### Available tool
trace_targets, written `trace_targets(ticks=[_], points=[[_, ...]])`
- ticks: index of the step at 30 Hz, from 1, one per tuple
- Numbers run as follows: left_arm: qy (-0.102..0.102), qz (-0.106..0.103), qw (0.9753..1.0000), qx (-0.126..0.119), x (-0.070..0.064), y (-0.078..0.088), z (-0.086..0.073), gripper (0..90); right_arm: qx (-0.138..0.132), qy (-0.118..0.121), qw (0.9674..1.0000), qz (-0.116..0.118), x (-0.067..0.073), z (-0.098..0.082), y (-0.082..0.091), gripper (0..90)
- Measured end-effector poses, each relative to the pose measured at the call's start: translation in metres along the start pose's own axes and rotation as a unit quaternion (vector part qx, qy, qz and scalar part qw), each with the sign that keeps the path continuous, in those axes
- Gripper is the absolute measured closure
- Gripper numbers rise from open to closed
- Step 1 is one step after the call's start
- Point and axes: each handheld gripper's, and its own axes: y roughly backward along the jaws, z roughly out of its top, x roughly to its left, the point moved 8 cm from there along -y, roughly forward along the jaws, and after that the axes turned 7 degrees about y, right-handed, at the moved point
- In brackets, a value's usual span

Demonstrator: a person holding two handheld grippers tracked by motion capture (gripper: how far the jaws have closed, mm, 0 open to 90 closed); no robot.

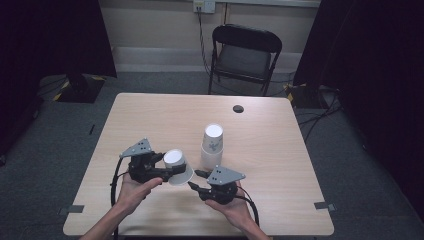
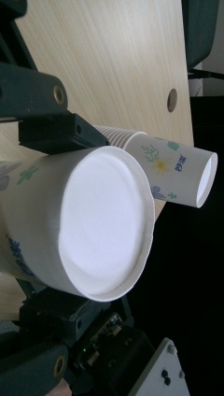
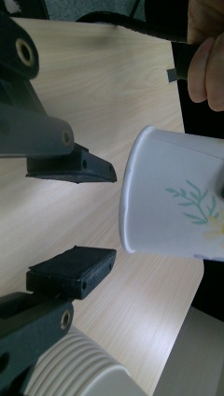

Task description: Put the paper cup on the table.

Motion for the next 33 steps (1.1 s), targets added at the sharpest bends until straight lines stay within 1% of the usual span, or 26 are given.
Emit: trace_targets(ticks=[2, 5, 7, 8, 9, 10, 13, 14, 16, 18, 21, 22, 23, 24, 25, 28, 29, 31, 33], points=[[0.011, -0.008, 0.9999, 0.001, -0.001, 0.000, -0.001, 34.9, -0.002, 0.008, 0.9999, -0.007, 0.000, 0.000, -0.002, 57.4], [0.017, -0.014, 0.9998, 0.002, -0.004, 0.000, -0.002, 34.9, -0.003, 0.012, 0.9999, -0.012, -0.002, 0.000, -0.006, 58.2], [0.022, -0.023, 0.9995, 0.000, -0.007, 0.000, -0.002, 34.9, -0.004, 0.009, 0.9999, -0.014, -0.005, 0.000, -0.009, 60.1], [0.022, -0.023, 0.9995, 0.000, -0.007, 0.000, -0.002, 34.9, -0.004, 0.009, 0.9999, -0.014, -0.005, 0.000, -0.009, 60.1], [0.023, -0.026, 0.9994, 0.000, -0.008, 0.000, -0.002, 34.9, -0.008, 0.005, 0.9998, -0.016, -0.006, 0.001, -0.012, 62.4], [0.023, -0.026, 0.9994, 0.000, -0.008, 0.000, -0.002, 34.8, -0.008, 0.005, 0.9998, -0.016, -0.006, 0.001, -0.012, 62.4], [0.037, -0.039, 0.9985, -0.009, -0.012, 0.000, -0.001, 34.9, -0.021, 0.006, 0.9997, -0.011, -0.005, 0.006, -0.017, 65.6], [0.037, -0.039, 0.9985, -0.006, -0.013, 0.000, -0.001, 34.8, -0.024, 0.006, 0.9996, -0.009, -0.004, 0.006, -0.017, 66.5], [0.036, -0.039, 0.9986, -0.004, -0.014, 0.000, -0.002, 34.8, -0.027, 0.008, 0.9996, -0.008, -0.003, 0.007, -0.017, 67.3], [0.042, -0.044, 0.9981, -0.006, -0.015, 0.000, -0.002, 34.8, -0.034, 0.017, 0.9993, -0.008, -0.002, 0.009, -0.016, 68.0], [0.059, -0.052, 0.9968, -0.010, -0.015, -0.001, -0.001, 34.8, -0.042, 0.025, 0.9987, -0.015, -0.003, 0.011, -0.014, 67.3], [0.059, -0.052, 0.9968, -0.010, -0.015, -0.001, -0.001, 34.9, -0.042, 0.025, 0.9987, -0.015, -0.003, 0.011, -0.014, 67.3], [0.064, -0.054, 0.9964, -0.011, -0.015, -0.001, -0.001, 34.8, -0.046, 0.034, 0.9982, -0.019, -0.003, 0.012, -0.012, 67.4], [0.066, -0.055, 0.9962, -0.011, -0.015, -0.001, -0.002, 34.9, -0.047, 0.036, 0.9980, -0.022, -0.003, 0.013, -0.011, 67.9], [0.066, -0.057, 0.9962, -0.010, -0.016, -0.001, -0.002, 34.8, -0.047, 0.040, 0.9977, -0.026, -0.003, 0.013, -0.010, 68.8], [0.064, -0.056, 0.9963, -0.009, -0.016, -0.001, -0.002, 34.7, -0.049, 0.041, 0.9974, -0.031, -0.003, 0.013, -0.009, 70.9], [0.070, -0.059, 0.9958, -0.008, -0.017, -0.002, -0.002, 34.6, -0.048, 0.043, 0.9972, -0.039, -0.004, 0.012, -0.007, 74.4], [0.069, -0.060, 0.9958, -0.006, -0.017, -0.003, -0.003, 34.4, -0.050, 0.044, 0.9966, -0.048, -0.007, 0.013, -0.004, 77.3], [0.069, -0.061, 0.9957, -0.003, -0.018, -0.004, -0.003, 33.7, -0.051, 0.043, 0.9965, -0.050, -0.008, 0.013, -0.003, 78.1]])
